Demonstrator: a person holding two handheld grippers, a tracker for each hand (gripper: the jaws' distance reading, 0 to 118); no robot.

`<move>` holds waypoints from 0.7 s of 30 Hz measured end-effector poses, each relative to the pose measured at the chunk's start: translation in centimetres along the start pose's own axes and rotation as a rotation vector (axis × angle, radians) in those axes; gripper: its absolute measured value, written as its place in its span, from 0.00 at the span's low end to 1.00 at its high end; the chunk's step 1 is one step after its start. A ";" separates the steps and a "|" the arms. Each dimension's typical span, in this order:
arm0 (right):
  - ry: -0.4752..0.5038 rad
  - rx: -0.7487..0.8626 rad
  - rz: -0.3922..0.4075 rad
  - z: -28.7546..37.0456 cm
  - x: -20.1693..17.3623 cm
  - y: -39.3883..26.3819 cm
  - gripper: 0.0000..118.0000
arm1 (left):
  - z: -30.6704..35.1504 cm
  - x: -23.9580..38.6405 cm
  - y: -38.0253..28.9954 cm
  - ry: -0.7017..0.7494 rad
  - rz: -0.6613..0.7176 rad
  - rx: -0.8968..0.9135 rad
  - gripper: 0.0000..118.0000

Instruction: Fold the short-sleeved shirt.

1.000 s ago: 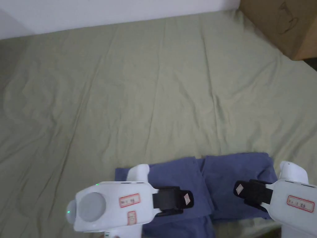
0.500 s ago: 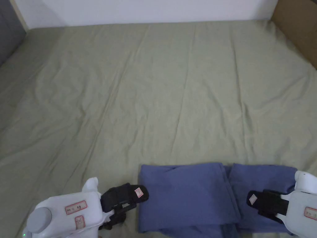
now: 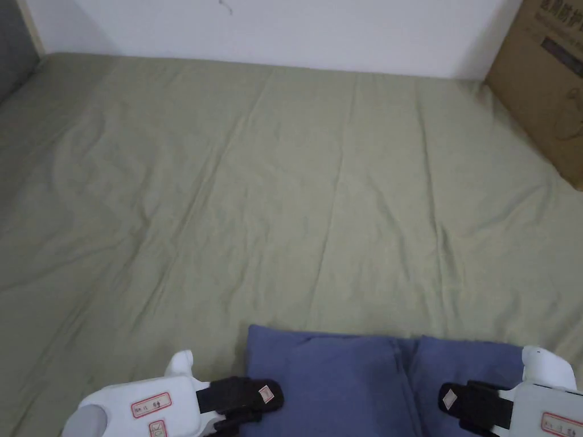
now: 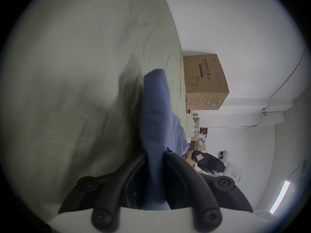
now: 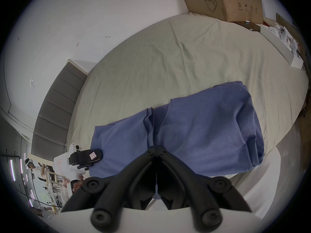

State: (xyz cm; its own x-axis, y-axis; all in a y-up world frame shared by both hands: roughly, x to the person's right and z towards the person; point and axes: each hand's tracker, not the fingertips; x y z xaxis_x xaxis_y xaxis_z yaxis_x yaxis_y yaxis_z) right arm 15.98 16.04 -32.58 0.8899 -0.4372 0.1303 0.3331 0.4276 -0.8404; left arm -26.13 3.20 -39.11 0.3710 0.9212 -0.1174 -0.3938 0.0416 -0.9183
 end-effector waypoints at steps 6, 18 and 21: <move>0.024 0.018 0.029 -0.8 -0.9 0.3 0.00 | 7.3 -1.5 3.1 0.082 -0.047 0.082 0.09; 0.046 0.001 -0.022 -0.8 -0.4 -1.2 0.00 | 14.5 4.9 4.0 0.355 -0.219 0.197 0.09; 0.055 0.014 -0.045 -0.2 0.5 -1.1 0.00 | 10.8 10.6 2.8 0.305 -0.342 0.181 0.09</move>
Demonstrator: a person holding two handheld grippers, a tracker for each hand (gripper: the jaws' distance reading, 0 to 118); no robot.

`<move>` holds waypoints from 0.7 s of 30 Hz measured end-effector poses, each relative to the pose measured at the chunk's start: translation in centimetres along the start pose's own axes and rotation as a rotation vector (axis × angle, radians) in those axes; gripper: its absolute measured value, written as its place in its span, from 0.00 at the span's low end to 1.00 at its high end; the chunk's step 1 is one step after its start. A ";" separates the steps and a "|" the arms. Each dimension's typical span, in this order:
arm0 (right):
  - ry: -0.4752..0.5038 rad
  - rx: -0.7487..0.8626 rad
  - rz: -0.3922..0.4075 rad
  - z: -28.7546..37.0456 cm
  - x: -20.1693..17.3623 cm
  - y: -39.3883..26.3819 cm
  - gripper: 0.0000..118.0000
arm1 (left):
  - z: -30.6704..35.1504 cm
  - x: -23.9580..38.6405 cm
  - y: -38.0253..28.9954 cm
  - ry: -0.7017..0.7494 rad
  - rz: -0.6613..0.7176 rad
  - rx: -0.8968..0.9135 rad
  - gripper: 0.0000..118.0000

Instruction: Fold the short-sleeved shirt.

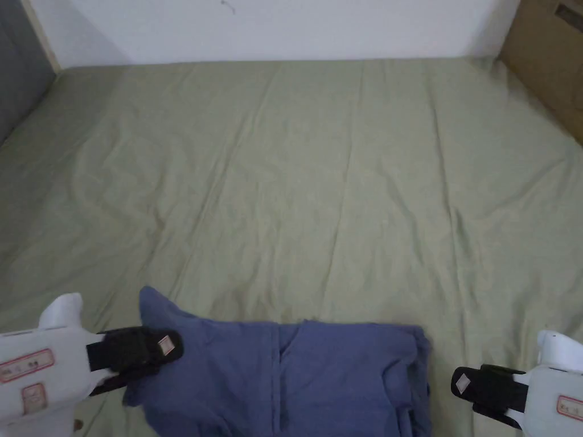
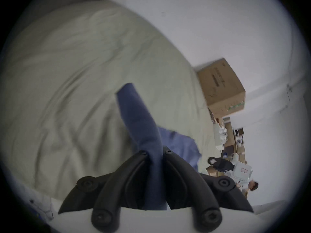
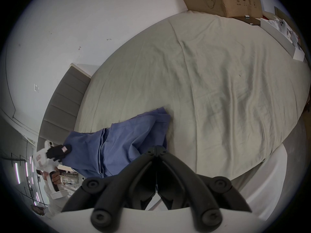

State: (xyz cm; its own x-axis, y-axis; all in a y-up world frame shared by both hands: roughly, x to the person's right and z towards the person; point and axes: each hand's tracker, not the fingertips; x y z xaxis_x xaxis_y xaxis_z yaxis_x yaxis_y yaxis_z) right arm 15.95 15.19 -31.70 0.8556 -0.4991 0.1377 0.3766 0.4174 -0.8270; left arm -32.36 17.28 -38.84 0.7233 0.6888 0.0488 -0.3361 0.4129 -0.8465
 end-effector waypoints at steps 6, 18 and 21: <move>0.009 0.036 -0.088 1.3 2.1 -0.1 0.00 | -9.2 13.2 -2.8 -0.117 -0.222 -0.171 0.09; -0.046 0.074 -0.206 4.2 6.5 -0.5 0.00 | -21.4 15.3 -6.7 -0.062 -0.242 -0.398 0.88; -0.059 0.064 -0.209 3.7 7.4 -0.5 0.00 | -17.3 14.1 -4.0 -0.059 -0.207 -0.297 0.80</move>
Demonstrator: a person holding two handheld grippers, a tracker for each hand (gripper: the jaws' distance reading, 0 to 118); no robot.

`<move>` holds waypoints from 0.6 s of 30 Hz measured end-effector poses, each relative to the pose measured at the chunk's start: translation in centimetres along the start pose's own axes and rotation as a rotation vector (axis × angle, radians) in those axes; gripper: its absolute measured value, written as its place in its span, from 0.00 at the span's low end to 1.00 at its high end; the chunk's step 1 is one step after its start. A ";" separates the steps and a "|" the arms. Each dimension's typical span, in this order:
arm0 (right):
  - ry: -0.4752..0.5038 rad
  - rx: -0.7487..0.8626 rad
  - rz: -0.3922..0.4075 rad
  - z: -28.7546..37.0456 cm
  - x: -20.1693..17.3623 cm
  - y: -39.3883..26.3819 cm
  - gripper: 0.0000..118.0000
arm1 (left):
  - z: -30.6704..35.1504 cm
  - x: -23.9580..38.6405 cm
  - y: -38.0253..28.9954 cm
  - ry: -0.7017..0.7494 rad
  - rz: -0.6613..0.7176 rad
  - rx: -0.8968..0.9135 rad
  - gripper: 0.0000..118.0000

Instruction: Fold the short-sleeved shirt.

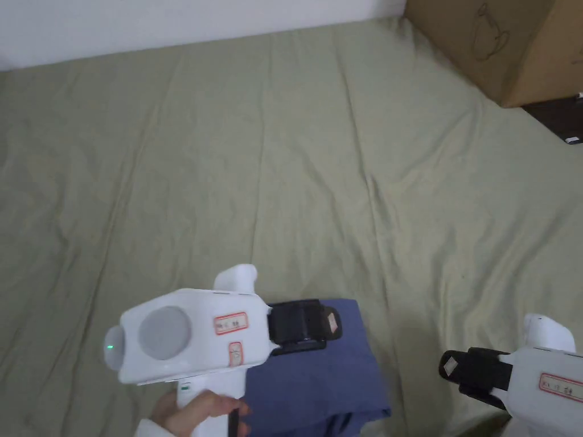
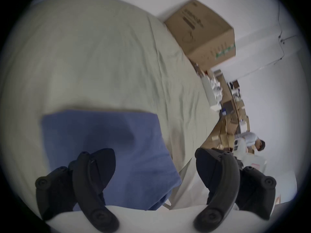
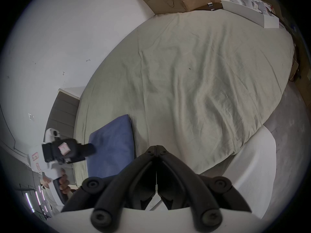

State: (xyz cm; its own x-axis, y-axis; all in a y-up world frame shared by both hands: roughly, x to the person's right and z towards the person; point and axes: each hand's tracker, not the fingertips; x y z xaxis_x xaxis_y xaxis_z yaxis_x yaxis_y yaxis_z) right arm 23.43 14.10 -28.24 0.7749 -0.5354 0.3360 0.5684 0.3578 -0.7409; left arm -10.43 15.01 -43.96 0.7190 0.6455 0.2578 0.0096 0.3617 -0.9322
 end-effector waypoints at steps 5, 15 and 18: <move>-0.007 -0.002 0.032 -0.7 -0.5 -0.1 0.00 | 4.9 -2.1 -0.4 0.227 -0.044 0.094 0.05; 0.008 -0.014 0.044 -1.0 -0.5 -0.3 0.00 | -3.3 0.6 -3.2 0.045 -0.014 -0.072 0.04; 0.005 -0.001 0.037 -0.4 -0.2 -0.2 0.00 | -6.5 3.0 -3.8 -0.026 -0.040 -0.143 0.04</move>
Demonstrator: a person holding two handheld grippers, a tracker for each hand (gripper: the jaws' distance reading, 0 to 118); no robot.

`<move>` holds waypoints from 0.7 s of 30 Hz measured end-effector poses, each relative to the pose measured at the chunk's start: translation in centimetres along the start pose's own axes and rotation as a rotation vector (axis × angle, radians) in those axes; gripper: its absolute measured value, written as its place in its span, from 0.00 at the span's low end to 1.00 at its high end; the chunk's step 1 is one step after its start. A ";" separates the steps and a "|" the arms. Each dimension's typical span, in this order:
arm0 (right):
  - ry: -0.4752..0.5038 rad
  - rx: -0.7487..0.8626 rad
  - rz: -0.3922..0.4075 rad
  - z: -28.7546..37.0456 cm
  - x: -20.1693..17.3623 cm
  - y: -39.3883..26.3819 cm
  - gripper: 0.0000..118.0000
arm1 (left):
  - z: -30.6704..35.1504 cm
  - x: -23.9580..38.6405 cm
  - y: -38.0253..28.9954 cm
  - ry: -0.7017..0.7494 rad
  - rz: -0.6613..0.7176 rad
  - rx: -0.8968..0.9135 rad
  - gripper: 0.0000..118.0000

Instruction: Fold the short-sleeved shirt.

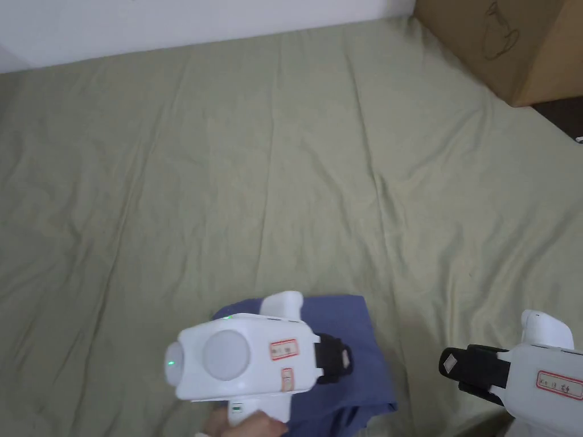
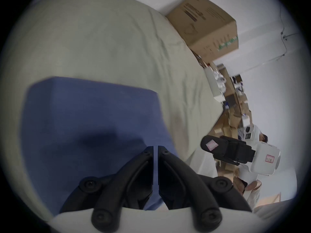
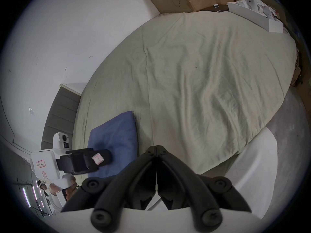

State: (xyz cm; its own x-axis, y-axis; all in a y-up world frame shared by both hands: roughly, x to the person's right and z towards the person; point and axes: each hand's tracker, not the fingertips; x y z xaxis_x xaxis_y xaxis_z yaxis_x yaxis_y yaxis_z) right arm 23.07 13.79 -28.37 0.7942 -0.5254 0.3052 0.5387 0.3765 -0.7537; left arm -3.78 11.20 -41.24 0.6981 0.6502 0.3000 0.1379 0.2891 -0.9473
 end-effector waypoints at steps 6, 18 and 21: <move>-0.015 0.016 -0.010 0.8 0.3 0.2 0.00 | -4.3 2.9 -0.8 -0.010 -0.123 -0.113 0.04; 0.110 -0.104 0.292 -4.7 -7.6 1.0 0.00 | 11.9 -6.4 -1.6 -0.025 0.099 0.144 0.87; 0.053 -0.137 0.369 -7.5 -9.2 1.4 0.00 | 14.7 -9.9 -2.5 0.008 0.179 0.182 0.89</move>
State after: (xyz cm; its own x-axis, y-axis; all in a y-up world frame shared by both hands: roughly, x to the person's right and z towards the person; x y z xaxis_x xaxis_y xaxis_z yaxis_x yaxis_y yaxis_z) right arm 14.37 13.38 -36.58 0.9098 -0.4141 -0.0285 0.1745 0.4439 -0.8789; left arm -21.37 14.37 -40.15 0.7056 0.6970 0.1278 -0.1167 0.2921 -0.9492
